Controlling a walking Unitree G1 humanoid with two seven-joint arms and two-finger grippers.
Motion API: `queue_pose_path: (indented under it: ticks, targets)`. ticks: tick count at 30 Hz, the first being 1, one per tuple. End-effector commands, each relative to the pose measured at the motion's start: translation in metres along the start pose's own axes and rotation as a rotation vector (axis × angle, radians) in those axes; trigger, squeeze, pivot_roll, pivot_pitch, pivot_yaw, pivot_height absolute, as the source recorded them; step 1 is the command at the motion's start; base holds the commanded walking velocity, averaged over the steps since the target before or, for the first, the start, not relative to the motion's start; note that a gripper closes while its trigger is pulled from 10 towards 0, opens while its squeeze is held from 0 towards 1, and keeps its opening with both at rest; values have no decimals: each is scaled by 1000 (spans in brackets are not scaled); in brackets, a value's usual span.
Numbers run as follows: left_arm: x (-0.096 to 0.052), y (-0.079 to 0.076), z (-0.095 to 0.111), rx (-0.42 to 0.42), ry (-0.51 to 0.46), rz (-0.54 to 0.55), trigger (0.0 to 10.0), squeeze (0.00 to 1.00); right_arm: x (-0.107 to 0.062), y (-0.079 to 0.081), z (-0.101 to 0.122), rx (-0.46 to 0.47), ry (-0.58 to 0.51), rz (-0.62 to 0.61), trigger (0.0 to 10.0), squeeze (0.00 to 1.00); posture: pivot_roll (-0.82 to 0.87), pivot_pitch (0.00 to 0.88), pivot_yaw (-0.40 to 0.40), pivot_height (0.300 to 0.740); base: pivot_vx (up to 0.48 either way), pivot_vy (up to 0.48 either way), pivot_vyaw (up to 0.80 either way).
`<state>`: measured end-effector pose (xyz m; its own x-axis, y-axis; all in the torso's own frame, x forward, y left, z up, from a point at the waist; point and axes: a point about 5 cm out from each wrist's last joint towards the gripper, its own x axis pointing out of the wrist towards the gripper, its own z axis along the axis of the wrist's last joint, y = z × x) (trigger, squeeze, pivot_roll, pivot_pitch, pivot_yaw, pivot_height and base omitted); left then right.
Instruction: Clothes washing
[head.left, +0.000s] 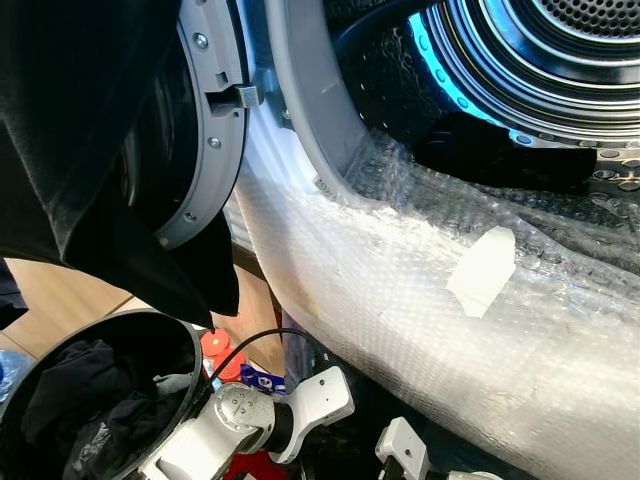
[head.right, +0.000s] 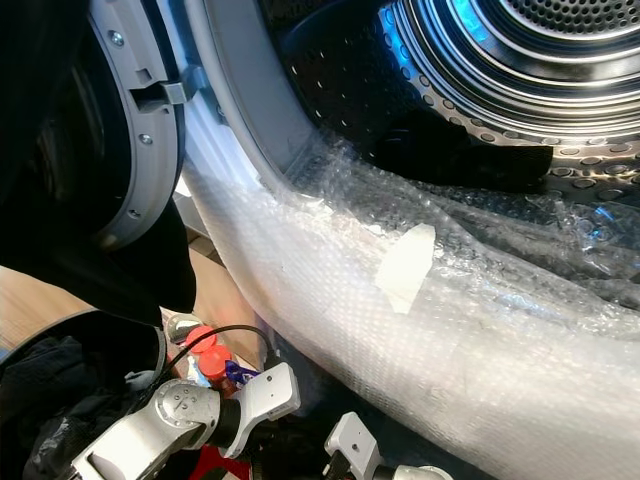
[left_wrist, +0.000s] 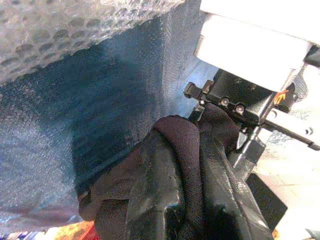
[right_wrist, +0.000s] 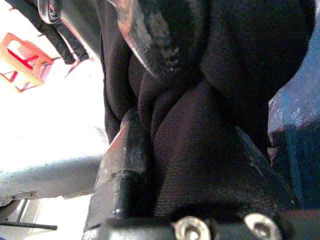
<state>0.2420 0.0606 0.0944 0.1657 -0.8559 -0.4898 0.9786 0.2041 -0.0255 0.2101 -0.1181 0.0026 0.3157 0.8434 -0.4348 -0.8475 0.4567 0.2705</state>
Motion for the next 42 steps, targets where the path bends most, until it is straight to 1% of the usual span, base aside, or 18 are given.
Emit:
queue_pose_path:
  ticks: [1,10,11,13,14,15,16,20,21,22,28,32,33,34,37,39,40,42]
  targets:
    - [-1,-3,13,39,-56,-1,0,0,9,11,-2,12,-8,45,0,0,51,48,106,740,0,0,0]
    - [-3,-6,10,29,-51,10,0,0,10,13,-3,8,-10,55,0,0,55,30,108,740,0,0,0]
    - [-4,-6,9,29,-49,13,1490,0,10,13,-3,8,-11,56,0,0,57,28,108,740,0,0,0]
    - [-6,-6,7,29,-44,20,2235,0,11,13,-3,10,-14,57,0,0,58,25,109,740,0,0,0]
    - [-7,-7,6,28,-41,26,9490,0,12,13,-2,10,-16,57,0,0,59,24,109,740,0,0,0]
    - [-7,-7,5,28,-39,30,9490,0,12,13,-2,11,-17,57,0,0,59,24,109,740,0,0,0]
    - [-8,-7,4,24,-38,35,10000,0,13,13,-1,12,-19,58,0,0,60,19,110,740,0,0,0]
    - [-10,-8,2,20,-32,42,10000,0,13,13,-1,12,-21,61,0,0,63,15,109,740,0,0,0]
    - [-11,-8,2,19,-32,41,10000,475,13,13,-1,12,-22,61,0,0,63,15,109,740,0,0,0]
    - [-12,-8,2,19,-32,41,10000,1000,14,13,-1,12,-22,62,0,0,63,15,109,740,0,0,0]
    - [-19,-10,1,14,-20,37,10000,1000,14,13,-2,11,-20,66,0,0,64,9,112,740,0,0,0]
    - [-38,-13,-3,-4,13,44,10000,1000,14,15,-6,12,-4,73,0,0,68,4,111,740,0,0,0]
    - [-38,-13,-3,-4,13,44,10000,1000,14,15,-6,12,-4,73,0,0,68,4,111,740,0,0,0]
    - [-45,-14,-4,-16,14,60,10000,1000,14,15,-8,12,1,74,0,0,68,4,111,740,0,0,0]
    - [-53,-16,-5,-32,21,51,10000,1000,14,15,-9,12,9,77,0,0,75,2,110,740,0,0,0]
    - [-63,-15,-2,-69,-11,57,10000,1000,14,15,-10,13,15,80,0,0,77,0,110,740,0,0,0]
    - [-70,-10,1,-86,-44,105,10000,1000,15,15,-11,14,17,79,0,0,77,0,110,740,0,0,0]
    - [-72,-8,2,-92,-50,118,10000,1000,15,15,-11,14,18,79,0,0,77,0,110,740,0,0,0]
